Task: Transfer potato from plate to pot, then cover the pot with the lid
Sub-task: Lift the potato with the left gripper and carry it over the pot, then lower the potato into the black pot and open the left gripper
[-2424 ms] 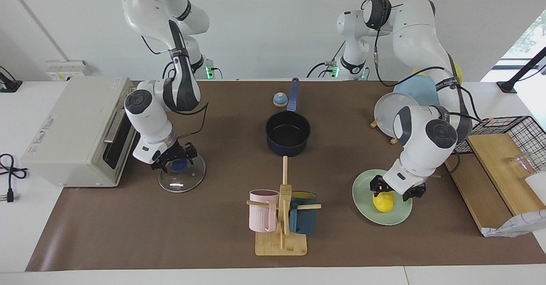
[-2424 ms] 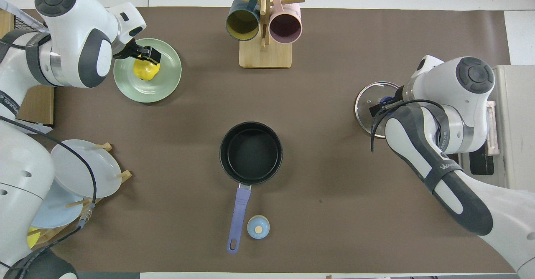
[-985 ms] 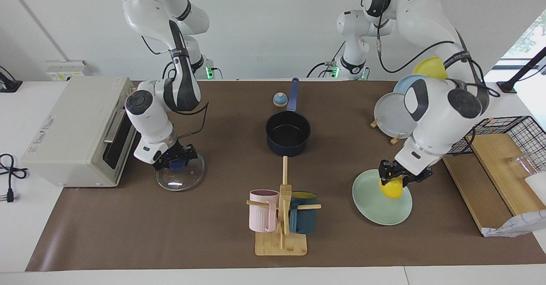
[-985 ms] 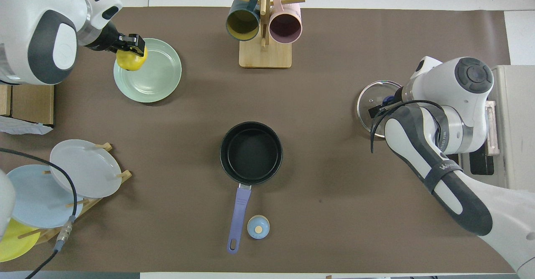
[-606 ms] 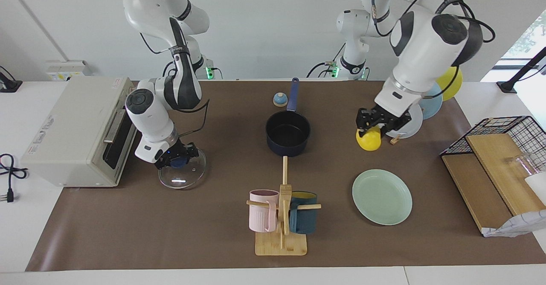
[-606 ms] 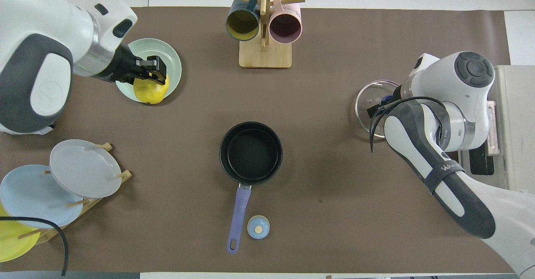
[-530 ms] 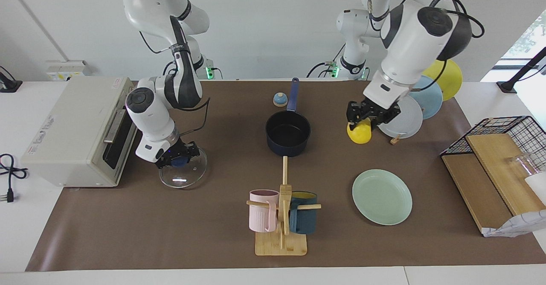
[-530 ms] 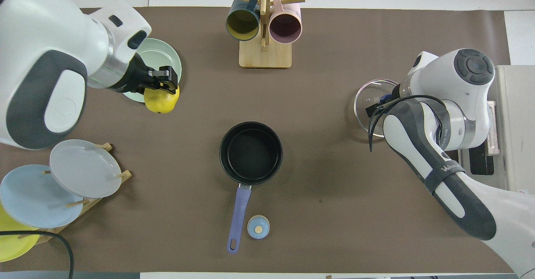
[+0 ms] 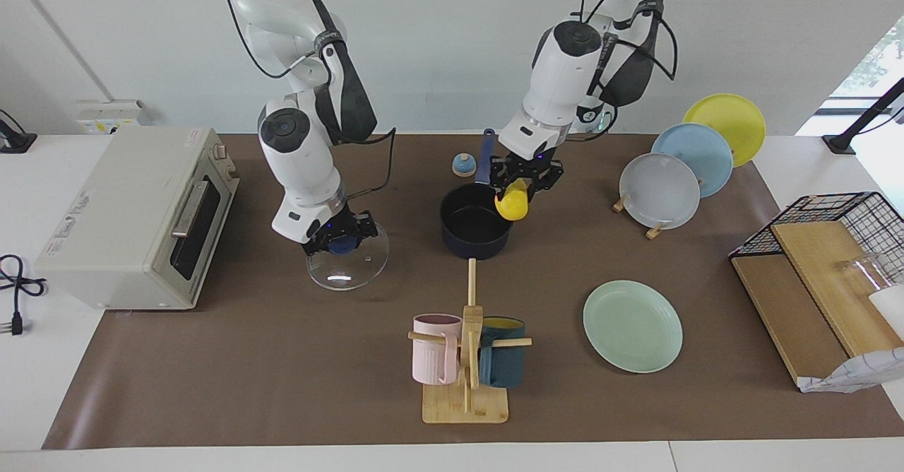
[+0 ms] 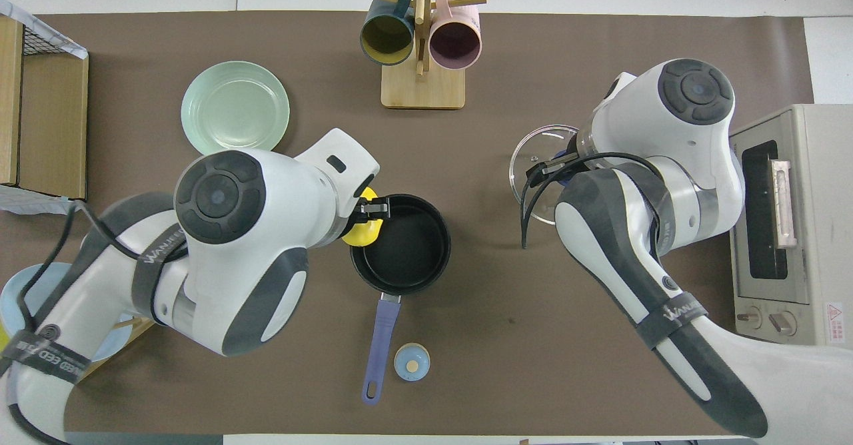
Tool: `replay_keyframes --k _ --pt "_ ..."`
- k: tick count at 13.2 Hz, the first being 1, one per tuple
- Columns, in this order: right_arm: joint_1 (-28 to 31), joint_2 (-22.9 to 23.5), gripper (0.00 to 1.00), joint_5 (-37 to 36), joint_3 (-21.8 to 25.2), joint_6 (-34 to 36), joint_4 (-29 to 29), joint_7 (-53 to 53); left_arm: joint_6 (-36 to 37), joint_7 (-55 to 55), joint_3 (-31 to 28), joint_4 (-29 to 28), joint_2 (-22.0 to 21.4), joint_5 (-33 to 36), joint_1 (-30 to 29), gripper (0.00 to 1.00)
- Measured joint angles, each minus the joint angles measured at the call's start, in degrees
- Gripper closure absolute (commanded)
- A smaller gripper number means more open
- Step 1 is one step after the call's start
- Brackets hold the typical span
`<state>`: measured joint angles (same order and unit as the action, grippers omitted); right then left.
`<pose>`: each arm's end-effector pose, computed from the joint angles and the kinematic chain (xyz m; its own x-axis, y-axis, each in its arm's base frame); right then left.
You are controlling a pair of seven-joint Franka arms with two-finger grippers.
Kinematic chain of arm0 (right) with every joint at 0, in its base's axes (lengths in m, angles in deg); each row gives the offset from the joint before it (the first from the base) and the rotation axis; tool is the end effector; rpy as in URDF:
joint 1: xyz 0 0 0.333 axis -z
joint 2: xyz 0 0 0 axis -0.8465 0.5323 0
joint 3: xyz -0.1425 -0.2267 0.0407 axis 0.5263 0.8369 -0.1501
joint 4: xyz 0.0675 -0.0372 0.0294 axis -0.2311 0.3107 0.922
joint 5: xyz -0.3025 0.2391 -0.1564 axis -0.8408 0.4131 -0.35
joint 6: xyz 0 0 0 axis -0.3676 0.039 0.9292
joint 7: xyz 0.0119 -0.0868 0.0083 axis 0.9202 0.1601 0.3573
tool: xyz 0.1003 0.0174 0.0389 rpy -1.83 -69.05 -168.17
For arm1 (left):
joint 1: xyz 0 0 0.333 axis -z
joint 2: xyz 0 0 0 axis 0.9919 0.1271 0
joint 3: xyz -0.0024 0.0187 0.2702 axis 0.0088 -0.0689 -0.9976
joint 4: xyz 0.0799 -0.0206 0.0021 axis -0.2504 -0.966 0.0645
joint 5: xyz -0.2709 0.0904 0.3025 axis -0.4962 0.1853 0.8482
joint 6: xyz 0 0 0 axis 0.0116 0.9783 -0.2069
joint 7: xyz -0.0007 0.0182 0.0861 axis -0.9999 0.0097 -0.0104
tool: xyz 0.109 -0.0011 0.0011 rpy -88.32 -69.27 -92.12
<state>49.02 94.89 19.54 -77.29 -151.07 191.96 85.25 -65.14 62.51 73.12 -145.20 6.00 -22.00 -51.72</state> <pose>0.6012 0.1855 0.3500 0.9688 0.2477 -0.0105 0.2465 -0.9669 -0.0656 0.4814 -0.3529 0.3961 0.9955 -0.0433 0.0844 -0.0564 -0.9856 0.1594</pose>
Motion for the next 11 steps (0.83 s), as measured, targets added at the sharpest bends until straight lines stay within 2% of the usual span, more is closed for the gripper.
replay_keyframes --k 3,11 --pt "-3.6 0.0 0.62 -0.4 0.0 2.4 -2.4 5.6 -8.8 1.9 -0.1 -6.8 0.7 0.0 3.5 1.0" --pt "-4.8 0.0 0.61 -1.3 0.2 2.6 -2.6 7.7 -21.4 2.4 -0.3 -14.6 3.5 0.3 6.1 1.0"
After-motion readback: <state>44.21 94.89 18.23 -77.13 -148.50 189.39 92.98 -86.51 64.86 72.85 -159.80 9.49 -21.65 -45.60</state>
